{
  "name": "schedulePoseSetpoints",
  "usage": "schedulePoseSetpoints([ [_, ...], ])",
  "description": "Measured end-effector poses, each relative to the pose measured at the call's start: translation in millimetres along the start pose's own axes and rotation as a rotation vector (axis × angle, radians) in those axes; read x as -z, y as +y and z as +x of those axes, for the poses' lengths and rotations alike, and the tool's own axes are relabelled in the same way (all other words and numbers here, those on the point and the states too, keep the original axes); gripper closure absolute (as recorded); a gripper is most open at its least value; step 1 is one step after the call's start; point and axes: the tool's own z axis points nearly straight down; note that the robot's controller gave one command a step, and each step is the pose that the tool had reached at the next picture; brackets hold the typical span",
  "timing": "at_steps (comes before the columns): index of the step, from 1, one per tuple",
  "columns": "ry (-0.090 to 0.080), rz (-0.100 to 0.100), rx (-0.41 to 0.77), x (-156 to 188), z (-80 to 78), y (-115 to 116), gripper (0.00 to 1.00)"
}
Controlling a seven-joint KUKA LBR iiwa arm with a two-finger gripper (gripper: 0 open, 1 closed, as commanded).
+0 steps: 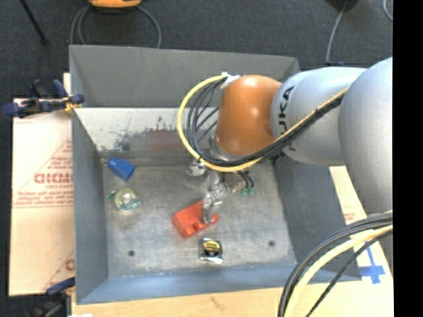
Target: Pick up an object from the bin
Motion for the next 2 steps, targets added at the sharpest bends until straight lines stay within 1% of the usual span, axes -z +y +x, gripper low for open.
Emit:
schedulePoseSetpoints([
  [1, -0.018, 0.000, 0.491, -15.2, -16.9, -97.0, 0.00],
  [2, -0.023, 0.002, 0.489, -14.1, -18.1, -96.4, 1.00],
])
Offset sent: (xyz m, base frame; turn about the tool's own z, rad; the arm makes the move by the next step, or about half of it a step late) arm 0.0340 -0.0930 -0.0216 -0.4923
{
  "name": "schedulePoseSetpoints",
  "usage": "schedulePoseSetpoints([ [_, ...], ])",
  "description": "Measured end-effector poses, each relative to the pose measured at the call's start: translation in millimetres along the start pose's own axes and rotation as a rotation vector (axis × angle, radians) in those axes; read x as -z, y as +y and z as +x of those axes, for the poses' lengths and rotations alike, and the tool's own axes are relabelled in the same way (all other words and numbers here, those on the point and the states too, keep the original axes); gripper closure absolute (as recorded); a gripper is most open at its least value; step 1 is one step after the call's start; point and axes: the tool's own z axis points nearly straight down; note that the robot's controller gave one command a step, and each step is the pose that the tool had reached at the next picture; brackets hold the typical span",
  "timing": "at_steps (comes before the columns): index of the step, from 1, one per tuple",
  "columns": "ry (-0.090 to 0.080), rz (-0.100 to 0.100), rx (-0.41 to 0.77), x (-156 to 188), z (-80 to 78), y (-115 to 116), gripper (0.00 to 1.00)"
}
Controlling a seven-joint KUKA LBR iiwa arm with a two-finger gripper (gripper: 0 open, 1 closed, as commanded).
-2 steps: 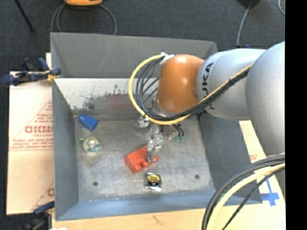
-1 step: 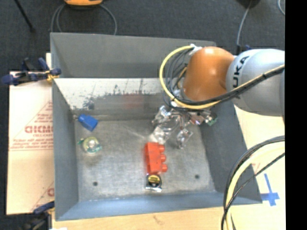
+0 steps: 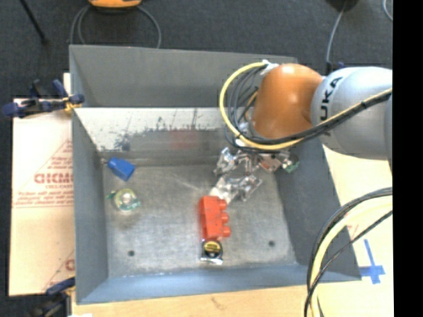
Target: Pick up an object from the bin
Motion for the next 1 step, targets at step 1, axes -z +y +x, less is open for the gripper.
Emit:
schedulePoseSetpoints([
  [1, 0.012, 0.002, -0.014, 146.6, -11.1, -8.8, 1.00],
])
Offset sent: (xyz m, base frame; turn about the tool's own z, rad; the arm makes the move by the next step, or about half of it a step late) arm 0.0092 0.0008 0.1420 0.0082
